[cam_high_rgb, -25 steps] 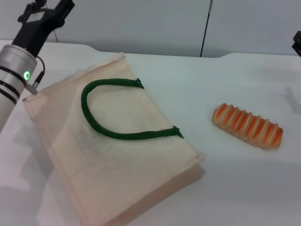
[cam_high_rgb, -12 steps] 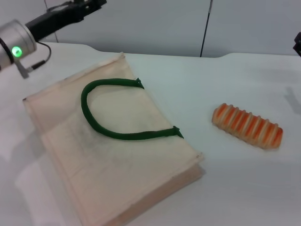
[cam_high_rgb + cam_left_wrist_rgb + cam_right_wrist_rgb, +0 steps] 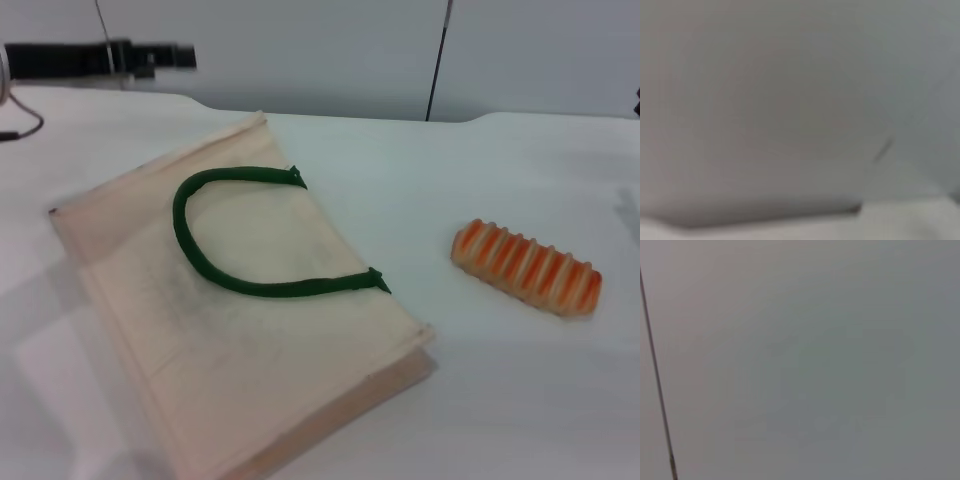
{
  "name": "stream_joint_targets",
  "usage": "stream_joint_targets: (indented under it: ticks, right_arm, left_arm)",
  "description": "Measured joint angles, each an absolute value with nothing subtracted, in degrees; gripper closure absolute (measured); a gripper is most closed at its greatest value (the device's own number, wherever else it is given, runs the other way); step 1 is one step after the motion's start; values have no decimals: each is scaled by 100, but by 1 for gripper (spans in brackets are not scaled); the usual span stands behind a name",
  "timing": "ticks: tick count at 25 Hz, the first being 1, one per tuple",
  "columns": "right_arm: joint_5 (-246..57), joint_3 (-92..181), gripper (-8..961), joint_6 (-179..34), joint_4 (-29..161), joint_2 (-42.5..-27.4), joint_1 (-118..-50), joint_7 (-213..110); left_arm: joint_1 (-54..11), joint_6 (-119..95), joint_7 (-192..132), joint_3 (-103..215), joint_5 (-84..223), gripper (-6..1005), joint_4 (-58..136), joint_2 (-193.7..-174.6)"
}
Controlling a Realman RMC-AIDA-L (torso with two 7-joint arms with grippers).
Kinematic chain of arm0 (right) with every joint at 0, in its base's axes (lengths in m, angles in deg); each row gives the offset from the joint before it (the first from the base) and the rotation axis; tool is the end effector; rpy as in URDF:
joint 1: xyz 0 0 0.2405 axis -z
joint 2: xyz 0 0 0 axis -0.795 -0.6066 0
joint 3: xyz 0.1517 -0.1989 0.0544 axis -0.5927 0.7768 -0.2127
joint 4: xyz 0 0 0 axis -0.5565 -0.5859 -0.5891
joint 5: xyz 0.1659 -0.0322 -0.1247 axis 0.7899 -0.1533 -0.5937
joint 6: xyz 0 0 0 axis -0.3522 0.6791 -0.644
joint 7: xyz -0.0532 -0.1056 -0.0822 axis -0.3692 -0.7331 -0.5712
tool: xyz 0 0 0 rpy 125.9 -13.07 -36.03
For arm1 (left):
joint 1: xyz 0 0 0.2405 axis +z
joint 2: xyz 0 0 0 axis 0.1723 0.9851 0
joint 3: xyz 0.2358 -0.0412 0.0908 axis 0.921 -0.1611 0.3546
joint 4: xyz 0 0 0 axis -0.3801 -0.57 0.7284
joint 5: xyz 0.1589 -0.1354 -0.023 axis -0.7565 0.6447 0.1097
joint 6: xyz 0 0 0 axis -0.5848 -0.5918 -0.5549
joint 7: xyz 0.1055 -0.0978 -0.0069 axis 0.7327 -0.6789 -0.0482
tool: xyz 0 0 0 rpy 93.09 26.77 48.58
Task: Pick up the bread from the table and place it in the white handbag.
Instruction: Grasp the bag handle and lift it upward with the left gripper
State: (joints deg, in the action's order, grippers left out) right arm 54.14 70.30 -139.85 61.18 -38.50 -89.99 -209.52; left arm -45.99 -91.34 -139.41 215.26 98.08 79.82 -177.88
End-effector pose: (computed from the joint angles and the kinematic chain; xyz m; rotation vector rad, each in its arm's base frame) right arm 0.3214 0.3930 0.0164 -1.5736 0.7151 0.7562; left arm -0.2527 0.4302 0.1170 -2.2331 -1.2824 -0.6423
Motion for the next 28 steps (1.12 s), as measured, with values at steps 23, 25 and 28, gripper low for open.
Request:
stream_joint_targets:
  ticks: [23, 25, 28]
  right_arm:
    - [5425, 7001, 59, -13996, 6123, -3847, -9042, -20952]
    - [5426, 6987, 60, -14014, 6123, -3846, -9042, -20952]
    - [5426, 6985, 60, -14020, 6123, -3849, -9043, -20952]
  left_arm:
    - [-4721, -9127, -14870, 21527, 7951, 218, 7444, -17778]
    - [-4702, -8950, -14877, 21527, 7949, 221, 7272, -17768]
    - [-4676, -8813, -14926, 21526, 7907, 225, 7151, -17769]
